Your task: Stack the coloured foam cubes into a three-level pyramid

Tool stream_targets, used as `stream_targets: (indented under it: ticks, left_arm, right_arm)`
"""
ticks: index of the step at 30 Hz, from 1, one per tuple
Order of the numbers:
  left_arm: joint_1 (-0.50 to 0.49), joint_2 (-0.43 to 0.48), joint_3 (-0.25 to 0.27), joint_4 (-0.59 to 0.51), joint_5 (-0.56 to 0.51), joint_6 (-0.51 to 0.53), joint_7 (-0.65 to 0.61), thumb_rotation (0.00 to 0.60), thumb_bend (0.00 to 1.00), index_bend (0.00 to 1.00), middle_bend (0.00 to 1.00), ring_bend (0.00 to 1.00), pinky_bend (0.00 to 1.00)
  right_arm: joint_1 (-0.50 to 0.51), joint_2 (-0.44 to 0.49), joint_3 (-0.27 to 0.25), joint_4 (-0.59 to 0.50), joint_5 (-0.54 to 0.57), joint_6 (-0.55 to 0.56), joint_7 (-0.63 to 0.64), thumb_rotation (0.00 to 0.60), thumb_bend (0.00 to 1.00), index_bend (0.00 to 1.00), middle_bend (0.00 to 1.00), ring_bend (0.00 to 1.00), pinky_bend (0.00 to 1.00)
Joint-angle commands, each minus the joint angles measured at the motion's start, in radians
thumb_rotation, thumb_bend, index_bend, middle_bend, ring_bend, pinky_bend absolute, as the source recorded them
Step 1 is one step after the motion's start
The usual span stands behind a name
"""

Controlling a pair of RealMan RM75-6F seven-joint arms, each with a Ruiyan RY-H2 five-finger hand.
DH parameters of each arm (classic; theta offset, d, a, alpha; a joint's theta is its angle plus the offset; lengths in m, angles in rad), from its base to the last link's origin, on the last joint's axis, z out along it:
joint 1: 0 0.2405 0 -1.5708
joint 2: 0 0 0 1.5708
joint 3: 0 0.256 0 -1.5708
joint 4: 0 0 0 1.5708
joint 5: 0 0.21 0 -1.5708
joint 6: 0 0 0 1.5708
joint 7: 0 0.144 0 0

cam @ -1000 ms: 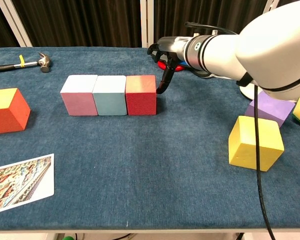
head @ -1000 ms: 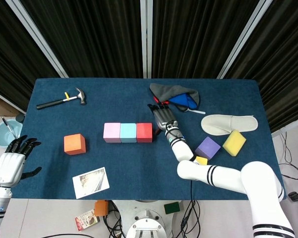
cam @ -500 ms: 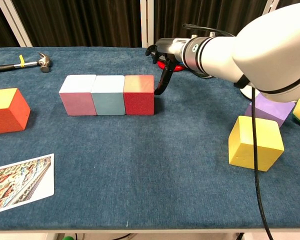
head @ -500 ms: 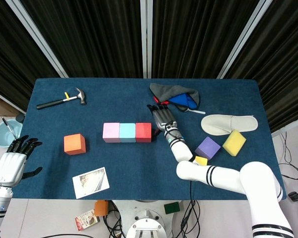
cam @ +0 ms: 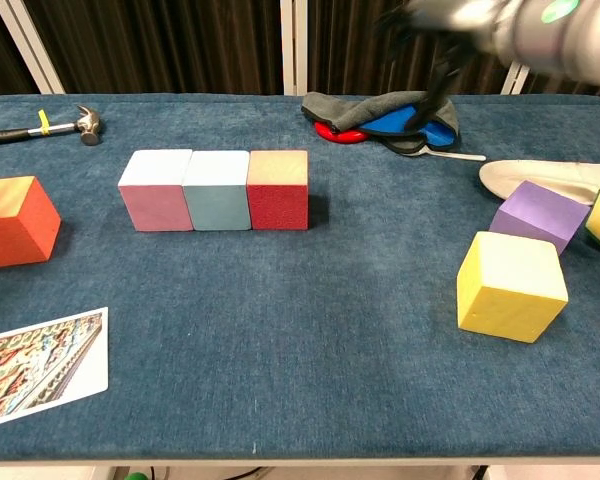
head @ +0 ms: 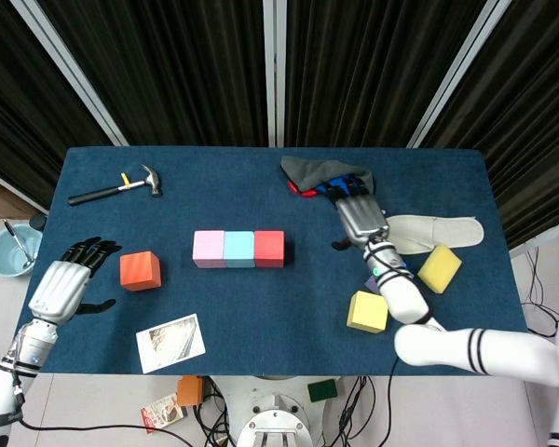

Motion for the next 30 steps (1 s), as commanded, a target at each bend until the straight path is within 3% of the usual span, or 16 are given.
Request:
stream_targets:
  ticks: [1, 6, 13, 25, 30]
  left_arm:
    - [-0.044, 0.008, -0.014, -0.055, -0.037, -0.068, 0.022, 0.6, 0.03, 0.09, 0.1, 0.08, 0.18]
    - [-0.075, -0.022, -0.025, -0.066, -0.108, -0.134, 0.094, 0.598, 0.03, 0.07, 0.06, 0.06, 0.18]
    - [-0.124, -0.087, -0.045, -0.006, -0.243, -0.245, 0.147, 0.6, 0.03, 0.08, 0.06, 0.07, 0.19]
    - [-0.159, -0.15, -0.055, 0.064, -0.333, -0.302, 0.172, 0.6, 0.03, 0.15, 0.13, 0.09, 0.23]
    - [-0.173, -0.165, -0.056, 0.091, -0.345, -0.316, 0.174, 0.6, 0.08, 0.22, 0.23, 0.16, 0.27]
  right_arm:
    - [-0.156, 0.195, -0.06, -0.182, -0.174, 0.124, 0.085, 0.6, 0.03, 0.09, 0.15, 0.02, 0.0]
    - [-0.294, 0.297, -0.12, -0.244, -0.345, 0.178, 0.219, 0.6, 0.03, 0.09, 0.15, 0.02, 0.0]
    - [-0.438, 0.34, -0.177, -0.222, -0.52, 0.223, 0.389, 0.6, 0.03, 0.09, 0.15, 0.02, 0.0]
    - [-0.519, 0.334, -0.176, -0.179, -0.606, 0.211, 0.47, 0.6, 0.03, 0.09, 0.15, 0.02, 0.0]
    - [-0.536, 0.318, -0.166, -0.162, -0.617, 0.196, 0.481, 0.6, 0.03, 0.09, 0.15, 0.02, 0.0]
